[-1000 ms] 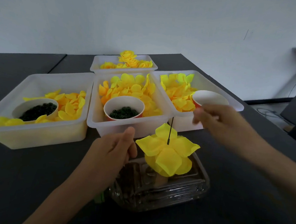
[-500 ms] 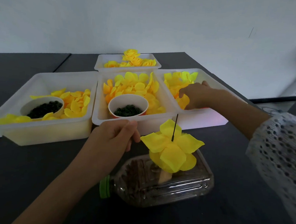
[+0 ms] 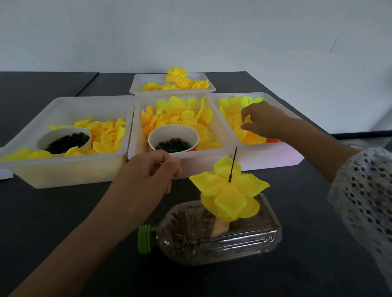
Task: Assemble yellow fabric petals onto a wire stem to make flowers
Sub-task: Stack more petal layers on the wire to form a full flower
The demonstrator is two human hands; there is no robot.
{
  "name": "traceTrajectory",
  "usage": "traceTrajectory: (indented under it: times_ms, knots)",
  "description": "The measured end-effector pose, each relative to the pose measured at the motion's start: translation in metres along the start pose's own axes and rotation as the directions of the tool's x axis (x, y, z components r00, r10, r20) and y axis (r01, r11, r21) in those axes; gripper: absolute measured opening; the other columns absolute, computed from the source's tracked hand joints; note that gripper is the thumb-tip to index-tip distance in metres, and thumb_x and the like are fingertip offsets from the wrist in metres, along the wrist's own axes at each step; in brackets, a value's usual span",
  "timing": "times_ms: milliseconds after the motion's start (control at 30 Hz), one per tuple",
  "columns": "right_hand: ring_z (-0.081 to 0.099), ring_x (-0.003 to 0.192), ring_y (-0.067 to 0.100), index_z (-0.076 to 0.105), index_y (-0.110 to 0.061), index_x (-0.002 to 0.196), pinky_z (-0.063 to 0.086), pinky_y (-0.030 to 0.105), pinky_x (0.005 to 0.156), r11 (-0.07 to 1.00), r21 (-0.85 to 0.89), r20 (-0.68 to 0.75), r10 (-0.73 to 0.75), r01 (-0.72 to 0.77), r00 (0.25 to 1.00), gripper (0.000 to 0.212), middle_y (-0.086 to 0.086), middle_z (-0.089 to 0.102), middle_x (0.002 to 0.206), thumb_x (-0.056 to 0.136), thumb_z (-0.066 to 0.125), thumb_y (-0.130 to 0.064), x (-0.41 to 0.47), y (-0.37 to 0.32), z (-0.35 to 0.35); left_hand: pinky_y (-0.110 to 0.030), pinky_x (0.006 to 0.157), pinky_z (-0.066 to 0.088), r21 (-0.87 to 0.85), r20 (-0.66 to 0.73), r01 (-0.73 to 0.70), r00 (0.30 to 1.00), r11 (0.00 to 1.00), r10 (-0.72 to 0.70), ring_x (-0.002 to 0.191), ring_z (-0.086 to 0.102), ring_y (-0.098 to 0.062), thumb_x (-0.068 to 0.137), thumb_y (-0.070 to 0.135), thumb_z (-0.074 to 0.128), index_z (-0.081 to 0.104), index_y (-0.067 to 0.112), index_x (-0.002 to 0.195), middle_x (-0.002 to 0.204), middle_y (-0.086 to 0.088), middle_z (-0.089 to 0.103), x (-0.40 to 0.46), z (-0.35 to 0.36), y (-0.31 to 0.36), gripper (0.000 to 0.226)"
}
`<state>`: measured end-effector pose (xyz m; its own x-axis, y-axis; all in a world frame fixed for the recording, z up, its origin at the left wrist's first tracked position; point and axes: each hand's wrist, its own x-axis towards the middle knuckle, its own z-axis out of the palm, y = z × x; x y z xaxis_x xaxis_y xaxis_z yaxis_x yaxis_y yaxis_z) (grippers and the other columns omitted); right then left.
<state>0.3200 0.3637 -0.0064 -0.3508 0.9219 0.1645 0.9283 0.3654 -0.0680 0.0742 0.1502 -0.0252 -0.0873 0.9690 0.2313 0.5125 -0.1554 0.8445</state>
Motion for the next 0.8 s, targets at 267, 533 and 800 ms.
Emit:
traceTrajectory:
  times_ms: [267,533,800]
  knots:
    - [0.053,0.089,0.029,0.058,-0.006,0.122,0.034,0.026,0.074,0.983,0.185,-0.166,0.024,0.007,0.986,0.038,0.02,0.062,0.102,0.087,0.066,-0.018,-0.013,0.004,-0.023,-0.024,0.057,0.038,0.083,0.183,0.132,0.972,0.988,-0.146,0.047,0.05,0.002,0.097,0.041,0.044,0.064,0.024,0.073,0.052,0.01,0.057,-0.009,0.004,-0.009,0.036]
    - [0.055,0.088,0.023,0.046,-0.022,0.133,0.039,0.029,0.074,0.963,0.267,-0.045,-0.019,0.03,0.999,0.047,0.007,0.06,0.11,0.092,0.061,-0.038,-0.055,-0.006,-0.024,-0.019,0.059,0.035,0.15,0.25,0.059,0.963,0.987,-0.095,0.057,0.056,0.005,0.094,0.043,0.042,0.066,0.034,0.073,0.064,0.015,0.063,-0.033,0.01,-0.014,0.033]
    - [0.053,0.072,0.009,0.063,-0.02,0.107,0.034,0.027,0.069,0.954,0.294,-0.053,-0.052,0.065,0.997,0.021,0.002,0.061,0.092,0.091,0.061,-0.032,-0.106,-0.02,-0.025,-0.021,0.058,0.035,0.117,0.176,0.072,0.98,0.991,-0.092,0.054,0.054,0.004,0.098,0.032,0.048,0.068,0.029,0.076,0.061,0.015,0.061,-0.032,0.017,-0.016,0.03]
